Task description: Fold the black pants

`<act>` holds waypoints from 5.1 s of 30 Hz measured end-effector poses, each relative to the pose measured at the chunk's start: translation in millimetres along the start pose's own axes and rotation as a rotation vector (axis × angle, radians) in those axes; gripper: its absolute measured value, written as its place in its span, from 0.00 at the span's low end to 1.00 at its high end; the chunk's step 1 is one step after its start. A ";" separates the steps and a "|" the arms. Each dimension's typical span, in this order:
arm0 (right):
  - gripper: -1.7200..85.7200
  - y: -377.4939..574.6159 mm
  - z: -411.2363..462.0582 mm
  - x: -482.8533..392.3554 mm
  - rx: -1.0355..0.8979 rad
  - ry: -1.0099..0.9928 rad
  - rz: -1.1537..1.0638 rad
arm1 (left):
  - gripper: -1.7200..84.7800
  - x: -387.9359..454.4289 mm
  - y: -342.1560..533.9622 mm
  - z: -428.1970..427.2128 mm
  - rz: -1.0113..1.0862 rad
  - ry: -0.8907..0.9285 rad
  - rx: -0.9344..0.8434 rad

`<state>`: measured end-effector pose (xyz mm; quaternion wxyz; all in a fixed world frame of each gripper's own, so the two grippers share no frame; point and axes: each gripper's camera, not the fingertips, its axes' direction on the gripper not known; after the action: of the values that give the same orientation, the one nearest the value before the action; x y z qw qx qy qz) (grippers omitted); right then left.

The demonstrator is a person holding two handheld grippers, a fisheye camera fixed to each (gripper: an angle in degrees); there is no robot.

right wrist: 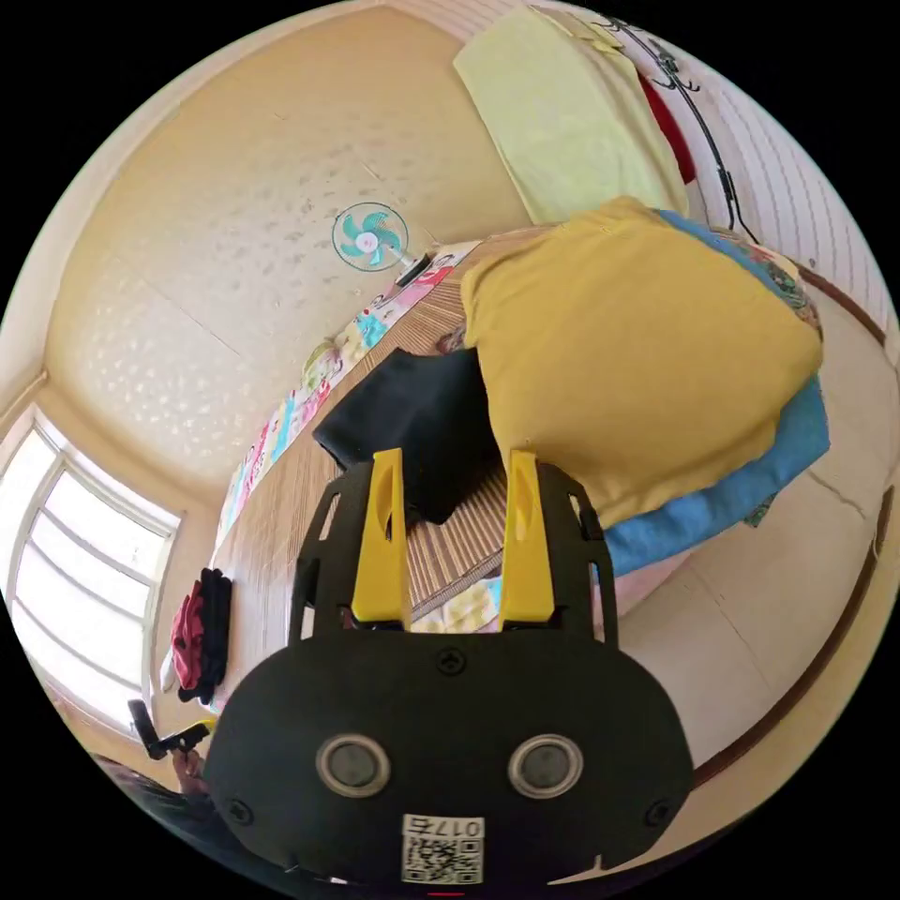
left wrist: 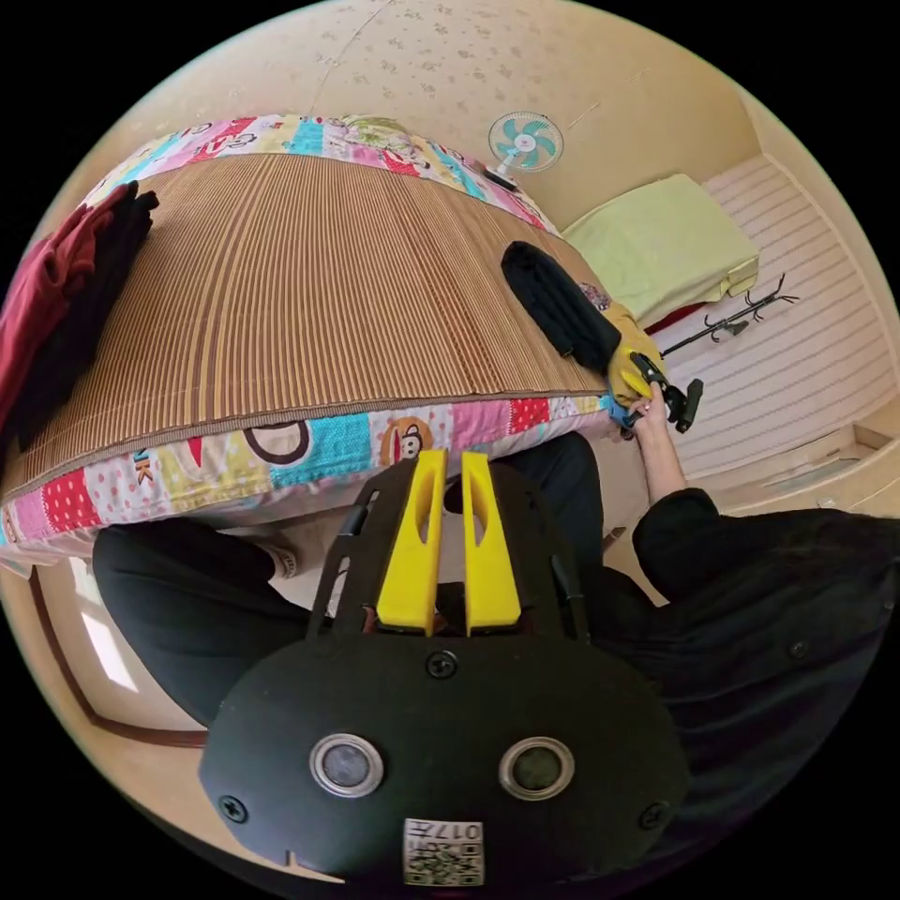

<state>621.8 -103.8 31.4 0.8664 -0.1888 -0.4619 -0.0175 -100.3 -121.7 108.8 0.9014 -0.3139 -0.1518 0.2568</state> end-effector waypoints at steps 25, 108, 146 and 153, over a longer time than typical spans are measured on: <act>0.04 305.0 190.4 -551.6 -0.869 -1.002 -1.231 | 0.10 27.2 1.3 -46.6 0.001 0.043 0.272; 0.04 133.7 136.4 -179.7 -0.520 -0.832 -0.314 | 0.08 -237.7 68.1 -101.0 -0.187 0.345 0.192; 0.04 216.4 174.5 -266.5 -0.916 -0.929 -0.586 | 0.09 -80.8 -98.0 117.7 0.100 0.413 -0.378; 0.12 122.5 258.1 -235.3 -1.070 -0.525 -0.603 | 0.06 -107.9 -60.1 126.3 -0.009 0.430 -0.285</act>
<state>307.3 64.5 -67.0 0.4693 -0.4533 -0.6175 -0.4393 -221.9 -160.6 230.9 0.8607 -0.4846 0.0074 0.1560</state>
